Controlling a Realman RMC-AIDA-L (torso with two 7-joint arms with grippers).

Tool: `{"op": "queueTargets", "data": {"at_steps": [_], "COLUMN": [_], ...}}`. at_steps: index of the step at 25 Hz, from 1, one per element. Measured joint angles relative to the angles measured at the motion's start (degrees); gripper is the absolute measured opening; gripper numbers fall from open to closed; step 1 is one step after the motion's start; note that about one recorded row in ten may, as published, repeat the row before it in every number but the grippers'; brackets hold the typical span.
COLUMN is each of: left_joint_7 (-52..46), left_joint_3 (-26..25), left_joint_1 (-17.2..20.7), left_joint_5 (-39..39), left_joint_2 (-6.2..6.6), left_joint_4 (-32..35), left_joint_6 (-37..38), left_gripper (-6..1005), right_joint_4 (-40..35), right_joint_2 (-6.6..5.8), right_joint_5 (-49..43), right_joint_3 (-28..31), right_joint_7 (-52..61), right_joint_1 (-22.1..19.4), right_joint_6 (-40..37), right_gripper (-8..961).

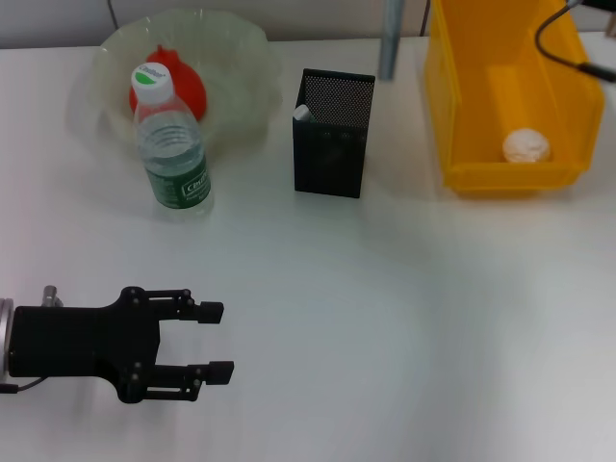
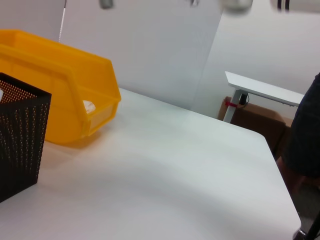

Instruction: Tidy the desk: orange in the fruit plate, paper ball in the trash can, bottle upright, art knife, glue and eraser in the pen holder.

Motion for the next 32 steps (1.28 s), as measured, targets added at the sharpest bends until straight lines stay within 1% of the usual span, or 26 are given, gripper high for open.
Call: {"op": "queueTargets", "data": {"at_steps": [1, 4, 5, 6, 7, 9, 10, 13, 15, 16, 17, 18, 19, 20, 21, 23, 24, 25, 26, 28, 29, 30, 31, 32], "left_joint_7": [0.0, 0.22, 0.25, 0.25, 0.26, 0.27, 0.28, 0.29, 0.33, 0.36, 0.37, 0.39, 0.41, 0.44, 0.45, 0.26, 0.17, -0.21, -0.21, -0.25, -0.25, -0.34, -0.34, -0.73], "left_joint_3": [0.0, 0.11, 0.14, 0.14, 0.15, 0.16, 0.17, 0.13, -0.09, -0.48, -0.85, -1.14, -1.94, -2.8, -2.95, -3.36, -3.42, -3.81, -3.81, -4.27, -4.27, -5.33, -5.33, -6.11], "left_joint_1": [0.0, -0.26, -0.35, -0.35, -0.39, -0.38, -0.36, -0.3, -0.14, -0.05, -0.03, -0.02, -0.03, -0.05, -0.05, -0.1, -0.11, -0.21, -0.21, -0.26, -0.26, -0.4, -0.4, -0.63], "left_joint_5": [0.0, 0.0, -0.01, -0.01, 0.0, 0.0, -0.01, 0.0, -0.07, -0.32, -0.51, -0.65, -0.9, -1.07, -1.11, -1.18, -1.2, -1.23, -1.23, -1.24, -1.24, -1.24, -1.24, -1.24], "left_joint_2": [0.0, -0.21, -0.21, -0.21, -0.21, -0.21, -0.21, -0.21, -0.21, -0.22, -0.24, -0.27, -0.4, -0.59, -0.64, -0.71, -0.7, -0.33, -0.33, 0.06, 0.06, 0.56, 0.56, 0.83], "left_joint_4": [0.0, -0.03, -0.1, -0.1, -0.14, -0.14, -0.14, -0.13, -0.07, -0.06, -0.06, -0.07, -0.11, -0.06, -0.01, 0.16, 0.19, 0.22, 0.22, 0.3, 0.3, 0.48, 0.48, 0.5], "left_joint_6": [0.0, -0.26, -0.35, -0.35, -0.39, -0.4, -0.41, -0.41, -0.41, -0.41, -0.4, -0.38, -0.3, -0.06, 0.0, 0.44, 0.64, 2.01, 2.01, 3.57, 3.57, 5.98, 5.98, 7.46], "left_gripper": [734, 734, 734, 734, 734, 734, 734, 734, 734, 734, 735, 735, 735, 735, 735, 735, 735, 735, 735, 735, 735, 735, 735, 735], "right_joint_4": [0.0, 13.47, 19.8, 19.8, 23.18, 27.61, 30.23, 31.09, 31.04, 31.04, 29.73, 29.73, 28.26, 23.49, 23.49, 18.04, 15.43, 12.97, 11.25, 9.59, 9.46, 9.59, 9.59, 9.7], "right_joint_2": [0.0, 0.43, 0.73, 0.73, 0.83, 0.86, 0.86, 0.86, 0.83, 0.83, 0.56, 0.56, 0.44, 0.14, 0.14, -0.36, -0.91, -1.69, -2.65, -4.6, -5.3, -5.95, -5.95, -5.84], "right_joint_5": [0.0, 9.58, 12.49, 12.49, 13.32, 13.43, 12.6, 11.83, 11.94, 11.94, 12.01, 12.01, 11.95, 11.77, 11.77, 11.73, 11.72, 11.6, 11.29, 8.25, 5.8, -1.53, -1.53, -5.22], "right_joint_3": [0.0, 0.26, 0.08, 0.08, 0.08, 0.06, -0.1, -0.87, -2.34, -2.34, -2.54, -2.54, -2.75, -3.83, -3.83, -6.0, -7.21, -8.45, -9.32, -9.88, -9.88, -9.63, -9.63, -9.52], "right_joint_7": [0.0, -17.55, -26.21, -26.21, -29.93, -34.19, -36.31, -36.68, -35.57, -35.57, -31.82, -31.82, -29.63, -24.09, -24.09, -20.1, -18.73, -17.78, -17.38, -19.1, -20.91, -25.49, -25.49, -27.31], "right_joint_1": [0.0, 2.11, 4.15, 4.15, 5.47, 7.72, 9.2, 9.79, 9.47, 9.47, 8.34, 8.34, 7.35, 3.96, 3.96, -0.23, -2.37, -4.92, -7.5, -11.68, -12.96, -15.16, -15.16, -15.83], "right_joint_6": [0.0, 2.99, 5.97, 5.97, 7.86, 11.75, 15.19, 17.45, 17.89, 17.89, 16.27, 16.27, 14.66, 9.21, 9.21, 2.91, -0.4, -3.84, -7.52, -15.53, -19.02, -25.44, -25.44, -27.45], "right_gripper": [147, 146, 146, 146, 146, 146, 146, 147, 148, 169, 191, 212, 234, 255, 296, 378, 419, 460, 501, 721, 726, 731, 736, 741]}}
